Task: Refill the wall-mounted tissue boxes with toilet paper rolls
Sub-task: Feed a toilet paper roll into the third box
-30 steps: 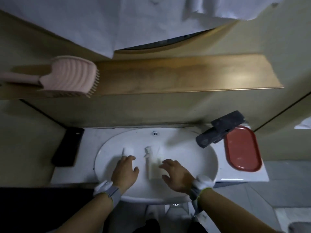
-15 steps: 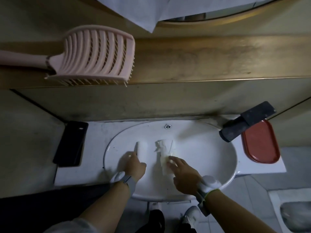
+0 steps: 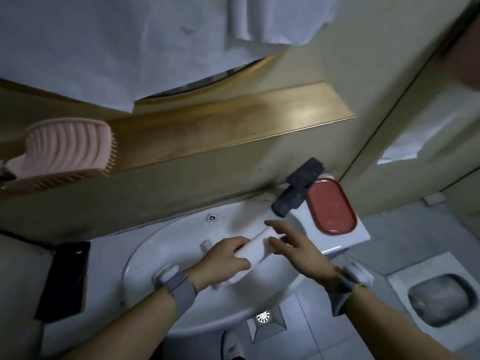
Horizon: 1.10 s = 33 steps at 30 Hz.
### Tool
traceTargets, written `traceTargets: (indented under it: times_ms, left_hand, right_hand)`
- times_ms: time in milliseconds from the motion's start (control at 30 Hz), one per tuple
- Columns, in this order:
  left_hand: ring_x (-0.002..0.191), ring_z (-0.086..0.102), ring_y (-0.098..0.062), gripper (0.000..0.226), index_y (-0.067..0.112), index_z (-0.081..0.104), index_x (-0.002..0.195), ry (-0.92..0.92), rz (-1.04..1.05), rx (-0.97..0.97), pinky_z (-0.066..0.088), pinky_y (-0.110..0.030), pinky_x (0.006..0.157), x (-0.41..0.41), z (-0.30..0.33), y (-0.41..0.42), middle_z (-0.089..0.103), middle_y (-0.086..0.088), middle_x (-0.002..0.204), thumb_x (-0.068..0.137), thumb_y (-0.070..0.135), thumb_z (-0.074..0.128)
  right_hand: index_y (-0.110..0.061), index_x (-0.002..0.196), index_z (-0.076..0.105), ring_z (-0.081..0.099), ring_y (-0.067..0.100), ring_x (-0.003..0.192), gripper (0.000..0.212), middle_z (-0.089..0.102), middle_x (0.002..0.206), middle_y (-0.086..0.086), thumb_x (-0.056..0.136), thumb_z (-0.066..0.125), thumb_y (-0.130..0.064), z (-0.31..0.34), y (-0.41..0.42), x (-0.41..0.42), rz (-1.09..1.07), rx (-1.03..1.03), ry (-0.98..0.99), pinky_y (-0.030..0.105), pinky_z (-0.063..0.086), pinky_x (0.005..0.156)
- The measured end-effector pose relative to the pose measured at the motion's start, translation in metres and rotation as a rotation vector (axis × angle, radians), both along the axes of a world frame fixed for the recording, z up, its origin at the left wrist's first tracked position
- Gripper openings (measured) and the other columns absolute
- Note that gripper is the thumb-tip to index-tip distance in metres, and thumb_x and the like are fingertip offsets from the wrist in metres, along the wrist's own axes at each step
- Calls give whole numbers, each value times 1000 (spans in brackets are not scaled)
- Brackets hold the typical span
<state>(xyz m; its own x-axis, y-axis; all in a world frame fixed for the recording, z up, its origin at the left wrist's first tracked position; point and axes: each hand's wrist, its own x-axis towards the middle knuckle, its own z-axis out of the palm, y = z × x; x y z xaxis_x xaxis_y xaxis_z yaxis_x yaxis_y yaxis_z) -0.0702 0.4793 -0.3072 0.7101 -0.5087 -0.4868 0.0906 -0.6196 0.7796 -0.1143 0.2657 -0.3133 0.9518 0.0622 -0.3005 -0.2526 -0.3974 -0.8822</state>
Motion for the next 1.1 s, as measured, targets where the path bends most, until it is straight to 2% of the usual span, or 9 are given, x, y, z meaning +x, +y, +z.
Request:
traceTargets:
  times_ms: [67, 200, 300, 467, 633, 767, 900, 1000, 1100]
  left_hand:
    - [106, 63, -14, 56, 24, 61, 125, -54, -136, -46, 51, -27, 89, -6, 22, -60, 68, 4, 115, 69, 29, 60]
    - [106, 61, -11, 56, 31, 59, 125, -165, -253, -110, 51, -29, 93, -9, 52, -139, 66, 9, 116, 69, 32, 62]
    - [103, 58, -7, 53, 28, 58, 127, -322, -445, -184, 46, -22, 90, -21, 84, -222, 61, 11, 114, 75, 34, 67]
    - [104, 55, -10, 47, 25, 58, 126, -573, -649, -325, 42, -19, 86, -53, 147, -357, 59, 3, 116, 83, 33, 76]
    - [104, 59, -12, 40, 29, 60, 119, -692, -830, -461, 44, -17, 80, -91, 198, -452, 63, 2, 116, 83, 28, 77]
    - [101, 55, -7, 46, 27, 58, 126, -812, -1022, -571, 41, -9, 74, -133, 232, -520, 58, 4, 113, 83, 34, 73]
    - [98, 59, -9, 42, 28, 61, 126, -747, -1133, -698, 51, -22, 76, -164, 253, -571, 60, 5, 110, 87, 37, 71]
    - [99, 64, -11, 44, 25, 65, 123, -621, -1194, -721, 55, -37, 85, -180, 263, -604, 67, 7, 111, 84, 45, 67]
    - [97, 67, -16, 30, 21, 70, 117, -490, -1251, -764, 55, -35, 86, -193, 270, -641, 73, 2, 109, 91, 34, 69]
  right_hand:
    - [-42, 125, 57, 59, 7, 110, 30, 59, 126, -11, 95, 57, -38, 20, -47, -21, -135, 21, -70, 29, 49, 94]
    - [-15, 102, 69, 62, 17, 82, 13, 65, 102, 18, 93, 61, -10, 56, -108, -48, -414, 184, -96, 32, 56, 67]
    - [-13, 91, 69, 61, 23, 79, 12, 65, 94, 14, 93, 60, -5, 89, -183, -93, -628, 255, -204, 35, 53, 58]
    - [-8, 90, 65, 60, 20, 74, 6, 60, 92, 11, 92, 60, -6, 149, -291, -172, -935, 255, -414, 32, 54, 53]
    - [-8, 93, 64, 57, 15, 70, 4, 58, 87, 8, 93, 61, -10, 196, -355, -242, -1064, 219, -535, 33, 57, 58]
    - [-9, 93, 64, 57, 18, 73, 5, 59, 91, 11, 93, 61, -13, 229, -398, -300, -1171, 169, -621, 32, 57, 57]
    - [-9, 94, 65, 54, 11, 72, 7, 58, 91, 10, 94, 61, -14, 245, -426, -345, -1282, 47, -682, 23, 52, 56]
    - [-11, 101, 67, 57, 4, 80, 12, 66, 96, 3, 95, 60, -18, 253, -439, -371, -1321, -157, -702, 15, 44, 65]
    - [-11, 108, 66, 61, 6, 95, 17, 68, 107, 5, 94, 63, -19, 267, -452, -393, -1307, -311, -664, 12, 47, 77]
